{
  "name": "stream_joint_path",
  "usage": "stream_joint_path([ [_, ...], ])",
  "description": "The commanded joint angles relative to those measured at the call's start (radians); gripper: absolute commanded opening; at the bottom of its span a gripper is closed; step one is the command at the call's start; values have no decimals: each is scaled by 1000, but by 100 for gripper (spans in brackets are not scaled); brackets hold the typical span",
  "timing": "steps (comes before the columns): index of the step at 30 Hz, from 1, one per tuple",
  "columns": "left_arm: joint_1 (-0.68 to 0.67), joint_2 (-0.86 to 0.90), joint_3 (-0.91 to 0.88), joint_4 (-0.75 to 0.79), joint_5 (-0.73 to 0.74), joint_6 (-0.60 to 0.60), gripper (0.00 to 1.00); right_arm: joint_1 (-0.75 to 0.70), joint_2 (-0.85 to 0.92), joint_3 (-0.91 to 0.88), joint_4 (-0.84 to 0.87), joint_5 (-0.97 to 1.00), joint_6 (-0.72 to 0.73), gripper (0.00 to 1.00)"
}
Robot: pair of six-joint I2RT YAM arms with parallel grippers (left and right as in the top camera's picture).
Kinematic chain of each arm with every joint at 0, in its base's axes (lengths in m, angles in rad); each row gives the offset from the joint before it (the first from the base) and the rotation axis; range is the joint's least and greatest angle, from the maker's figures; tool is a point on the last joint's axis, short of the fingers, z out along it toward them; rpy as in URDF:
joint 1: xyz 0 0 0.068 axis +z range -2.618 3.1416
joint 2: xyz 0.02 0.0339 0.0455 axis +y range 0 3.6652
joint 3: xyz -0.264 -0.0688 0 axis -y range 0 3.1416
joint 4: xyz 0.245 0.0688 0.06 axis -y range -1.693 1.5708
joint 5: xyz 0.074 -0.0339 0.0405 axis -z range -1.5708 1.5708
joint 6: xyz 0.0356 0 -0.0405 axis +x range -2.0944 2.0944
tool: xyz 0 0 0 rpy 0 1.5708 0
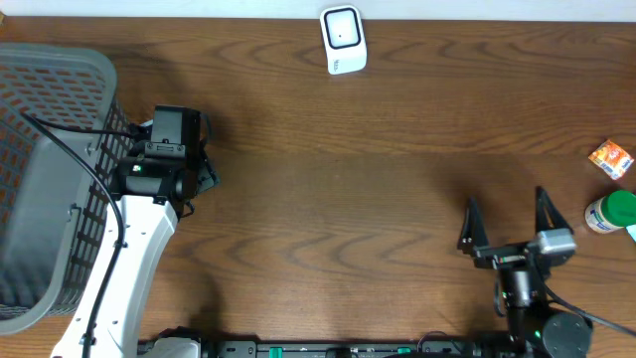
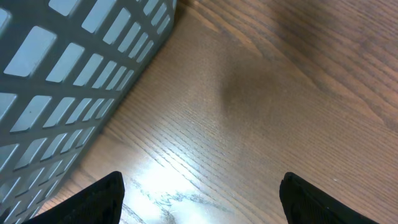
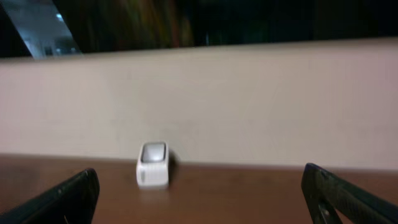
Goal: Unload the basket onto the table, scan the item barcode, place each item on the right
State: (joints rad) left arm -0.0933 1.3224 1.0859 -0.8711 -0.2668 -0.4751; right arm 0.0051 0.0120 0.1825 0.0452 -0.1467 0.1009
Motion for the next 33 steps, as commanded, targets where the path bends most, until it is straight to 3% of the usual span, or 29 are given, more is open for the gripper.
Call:
stream_joint_path([
  [1,2,3,0,-3,-3,-9,80,10,-7,-95,42,15,58,99],
  [7,2,3,0,-3,-3,-9,80,10,-7,-179,54,15,63,99],
  [16,2,3,0,-3,-3,-9,80,10,-7,-177,-112,14,63,99],
  [33,2,3,0,-3,-3,-9,81,10,-6,-177,-109,14,63,99],
])
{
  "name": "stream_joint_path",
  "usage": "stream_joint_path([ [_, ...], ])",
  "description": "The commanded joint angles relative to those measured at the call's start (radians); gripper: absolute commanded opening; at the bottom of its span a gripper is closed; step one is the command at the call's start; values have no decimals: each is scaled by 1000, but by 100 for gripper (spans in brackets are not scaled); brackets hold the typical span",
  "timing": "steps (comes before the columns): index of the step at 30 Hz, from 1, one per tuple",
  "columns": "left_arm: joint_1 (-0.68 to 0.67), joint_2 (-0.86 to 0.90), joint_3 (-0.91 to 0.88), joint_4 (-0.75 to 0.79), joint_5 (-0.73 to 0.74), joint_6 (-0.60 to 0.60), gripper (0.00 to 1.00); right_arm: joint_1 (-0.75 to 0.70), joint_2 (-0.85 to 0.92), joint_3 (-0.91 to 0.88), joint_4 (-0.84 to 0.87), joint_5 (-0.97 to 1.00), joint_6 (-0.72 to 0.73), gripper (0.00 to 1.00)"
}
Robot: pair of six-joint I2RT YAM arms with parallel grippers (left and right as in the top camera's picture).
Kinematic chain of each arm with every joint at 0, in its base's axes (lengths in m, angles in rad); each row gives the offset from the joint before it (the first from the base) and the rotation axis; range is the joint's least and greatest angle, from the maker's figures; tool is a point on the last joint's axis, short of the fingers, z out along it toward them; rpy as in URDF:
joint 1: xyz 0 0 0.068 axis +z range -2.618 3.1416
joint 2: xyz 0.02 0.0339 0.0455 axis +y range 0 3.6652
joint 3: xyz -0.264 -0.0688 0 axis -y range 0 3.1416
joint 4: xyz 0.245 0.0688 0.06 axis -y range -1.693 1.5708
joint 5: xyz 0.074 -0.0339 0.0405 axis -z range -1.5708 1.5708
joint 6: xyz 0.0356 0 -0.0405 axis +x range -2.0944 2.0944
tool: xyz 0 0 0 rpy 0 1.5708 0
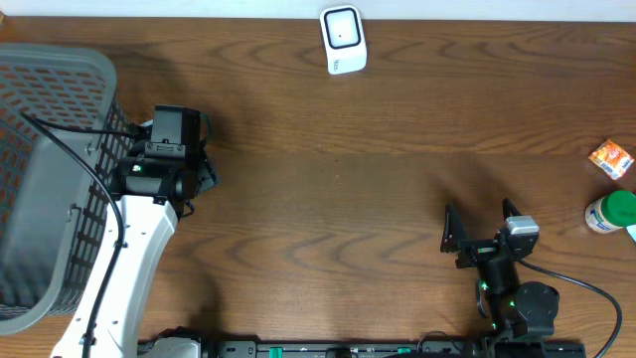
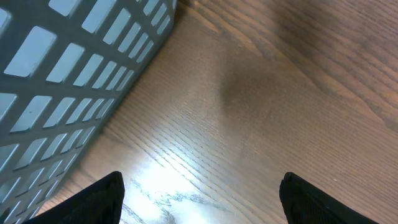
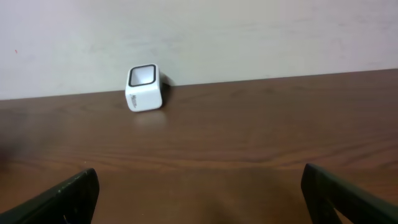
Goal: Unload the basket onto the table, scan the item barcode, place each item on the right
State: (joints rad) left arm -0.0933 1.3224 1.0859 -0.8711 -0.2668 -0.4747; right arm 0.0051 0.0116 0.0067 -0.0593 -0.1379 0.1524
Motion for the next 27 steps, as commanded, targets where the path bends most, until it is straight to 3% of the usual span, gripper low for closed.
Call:
stream_joint_path([
  [1,2,3,0,-3,-3,-10,80,10,-6,-1,-4,6,11,99],
  [14,5,-6,0,-3,-6,-10,81,10,-6,-1,-4,6,11,99],
  [27,3,-471,-2,-60,56,-10,80,10,-6,-1,-4,6,11,99],
])
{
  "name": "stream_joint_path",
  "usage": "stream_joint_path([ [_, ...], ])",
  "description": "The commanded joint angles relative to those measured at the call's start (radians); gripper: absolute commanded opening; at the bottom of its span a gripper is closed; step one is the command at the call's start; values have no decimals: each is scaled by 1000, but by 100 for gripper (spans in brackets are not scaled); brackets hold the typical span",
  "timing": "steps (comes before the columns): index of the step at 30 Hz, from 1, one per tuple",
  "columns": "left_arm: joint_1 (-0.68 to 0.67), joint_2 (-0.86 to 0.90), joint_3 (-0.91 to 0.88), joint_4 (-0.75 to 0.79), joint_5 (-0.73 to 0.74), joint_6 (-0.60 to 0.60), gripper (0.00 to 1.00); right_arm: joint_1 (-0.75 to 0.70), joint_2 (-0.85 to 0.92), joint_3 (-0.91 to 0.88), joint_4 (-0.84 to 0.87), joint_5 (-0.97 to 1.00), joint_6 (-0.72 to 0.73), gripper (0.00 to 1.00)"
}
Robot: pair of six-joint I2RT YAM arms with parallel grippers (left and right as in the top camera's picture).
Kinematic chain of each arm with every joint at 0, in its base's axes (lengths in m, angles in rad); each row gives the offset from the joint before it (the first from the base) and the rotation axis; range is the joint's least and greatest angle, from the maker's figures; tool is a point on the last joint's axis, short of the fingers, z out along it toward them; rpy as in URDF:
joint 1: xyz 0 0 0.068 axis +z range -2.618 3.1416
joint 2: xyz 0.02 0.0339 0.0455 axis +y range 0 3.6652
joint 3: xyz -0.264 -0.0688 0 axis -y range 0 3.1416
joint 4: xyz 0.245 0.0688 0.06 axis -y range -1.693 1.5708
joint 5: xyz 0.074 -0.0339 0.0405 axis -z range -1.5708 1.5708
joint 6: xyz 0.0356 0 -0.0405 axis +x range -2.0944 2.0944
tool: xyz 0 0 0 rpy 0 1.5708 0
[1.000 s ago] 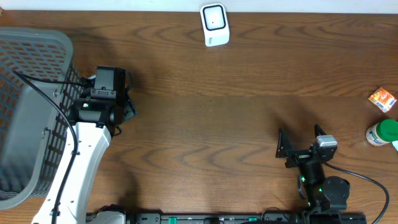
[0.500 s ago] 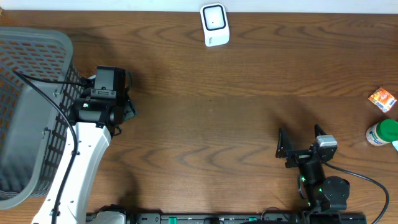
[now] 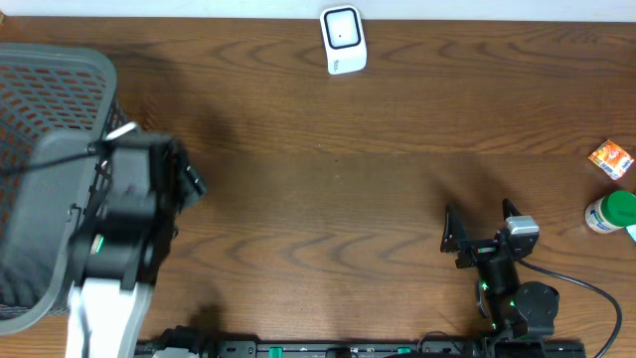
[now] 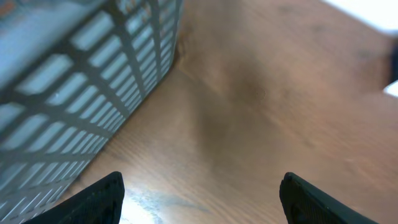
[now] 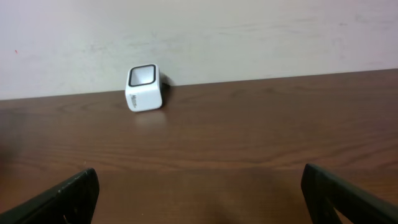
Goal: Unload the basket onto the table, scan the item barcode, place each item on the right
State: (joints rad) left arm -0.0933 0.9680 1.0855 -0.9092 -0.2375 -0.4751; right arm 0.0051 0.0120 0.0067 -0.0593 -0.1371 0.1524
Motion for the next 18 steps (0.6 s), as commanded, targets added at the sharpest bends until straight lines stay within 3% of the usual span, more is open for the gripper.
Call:
stream_joint_path([
  [1,3,-167,-1,-32,46,-10,80,10,-6,-1,-4,5,11,99],
  [12,3,-620,-95,19,43,18,80,10,-6,-1,-4,5,11,99],
  [18,6,-864,-427,397,44,37,80,10,-6,-1,-4,5,11,99],
])
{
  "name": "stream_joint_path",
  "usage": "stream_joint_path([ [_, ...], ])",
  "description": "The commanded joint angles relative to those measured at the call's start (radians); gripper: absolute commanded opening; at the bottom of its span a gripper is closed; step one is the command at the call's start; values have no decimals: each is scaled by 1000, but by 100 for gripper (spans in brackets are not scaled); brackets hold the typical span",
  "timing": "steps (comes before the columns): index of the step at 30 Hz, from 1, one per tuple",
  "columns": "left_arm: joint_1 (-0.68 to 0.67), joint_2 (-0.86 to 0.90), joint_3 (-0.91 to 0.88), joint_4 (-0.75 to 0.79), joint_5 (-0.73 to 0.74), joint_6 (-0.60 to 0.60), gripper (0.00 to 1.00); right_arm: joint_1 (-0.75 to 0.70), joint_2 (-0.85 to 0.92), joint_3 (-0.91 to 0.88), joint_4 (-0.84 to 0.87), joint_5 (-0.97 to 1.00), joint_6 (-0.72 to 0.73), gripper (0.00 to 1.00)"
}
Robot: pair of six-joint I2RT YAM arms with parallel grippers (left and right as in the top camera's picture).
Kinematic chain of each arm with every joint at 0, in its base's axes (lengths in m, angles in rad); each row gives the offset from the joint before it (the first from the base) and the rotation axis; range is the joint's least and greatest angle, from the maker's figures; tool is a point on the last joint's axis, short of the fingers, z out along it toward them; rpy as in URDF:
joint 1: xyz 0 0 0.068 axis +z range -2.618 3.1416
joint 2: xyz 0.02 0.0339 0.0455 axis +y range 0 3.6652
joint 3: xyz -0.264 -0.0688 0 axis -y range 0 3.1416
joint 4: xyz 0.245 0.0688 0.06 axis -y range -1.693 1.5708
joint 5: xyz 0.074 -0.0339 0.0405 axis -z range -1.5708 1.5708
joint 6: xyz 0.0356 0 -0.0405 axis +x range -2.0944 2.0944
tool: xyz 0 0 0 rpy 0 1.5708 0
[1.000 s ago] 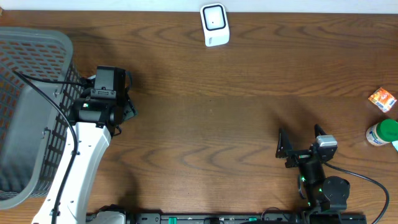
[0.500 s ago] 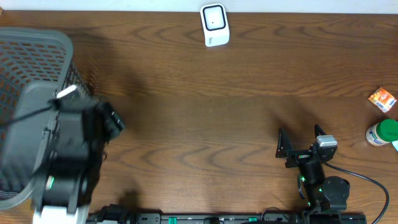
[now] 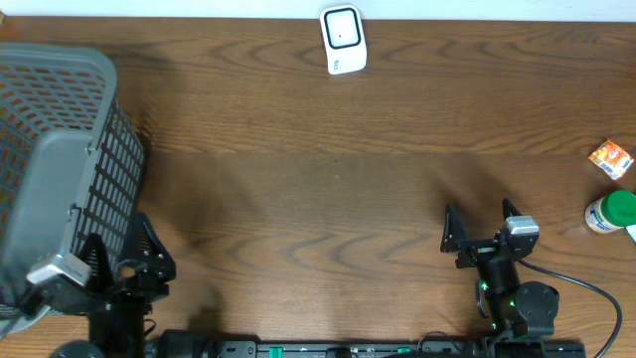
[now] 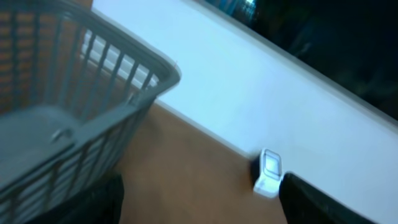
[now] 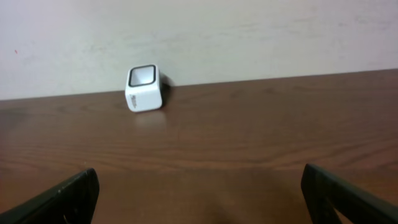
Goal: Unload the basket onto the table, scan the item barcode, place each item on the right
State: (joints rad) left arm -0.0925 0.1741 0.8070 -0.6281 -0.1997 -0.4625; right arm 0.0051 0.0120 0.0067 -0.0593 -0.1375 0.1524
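A white barcode scanner [image 3: 343,40] stands at the table's far edge, also seen in the right wrist view [image 5: 144,88] and blurred in the left wrist view [image 4: 270,172]. An orange packet [image 3: 611,158] and a white bottle with a green cap [image 3: 609,212] lie at the far right. My left gripper [image 3: 119,254] sits open at the near left corner beside the basket, holding nothing. My right gripper [image 3: 479,225] rests open at the near right, empty, facing the scanner.
A large grey mesh basket [image 3: 55,159] fills the left side of the table, its rim close to my left gripper [image 4: 199,208]. A pale wall runs behind the table's far edge [image 5: 249,37].
My left arm has drawn back from beside the basket's right wall to the near left corner, its camera now tilted up toward the wall and scanner. The right arm has not moved.
At first my left gripper hovered open by the basket's right side and my right gripper sat open near the bottle. The right arm then folded back to the near edge. Later the left arm lifted and pulled back, ending at the near left corner.
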Motion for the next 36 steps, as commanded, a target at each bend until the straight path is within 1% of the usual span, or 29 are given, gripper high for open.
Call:
stream_joint_path([
  [1,5,-93,-215,203,10,31,80,10,-6,-1,-4,5,11,99],
  [2,5,-106,-261,269,22,44,80,10,-6,-1,-4,5,11,99],
  [5,5,-134,-451,566,86,105,80,10,-6,-1,-4,5,11,99],
  [8,5,-137,-608,811,111,110,80,10,-6,-1,-4,5,11,99],
  [9,5,-138,-698,931,114,110,81,10,-6,-1,-4,5,11,99],
  [11,5,-139,-765,989,113,111,80,10,-6,-1,-4,5,11,99],
  [13,5,-140,-805,988,106,111,80,10,-6,-1,-4,5,11,99],
  [19,5,-174,-803,733,30,114,80,10,-6,-1,-4,5,11,99],
  [24,8,-173,-803,591,4,122,80,10,-6,-1,-4,5,11,99],
  [25,10,-173,-803,575,4,122,81,10,-6,-1,-4,5,11,99],
  [30,12,-173,-803,568,19,202,80,10,-6,-1,-4,5,11,99],
  [36,13,-173,-803,569,27,219,80,10,-6,-1,-4,5,11,99],
])
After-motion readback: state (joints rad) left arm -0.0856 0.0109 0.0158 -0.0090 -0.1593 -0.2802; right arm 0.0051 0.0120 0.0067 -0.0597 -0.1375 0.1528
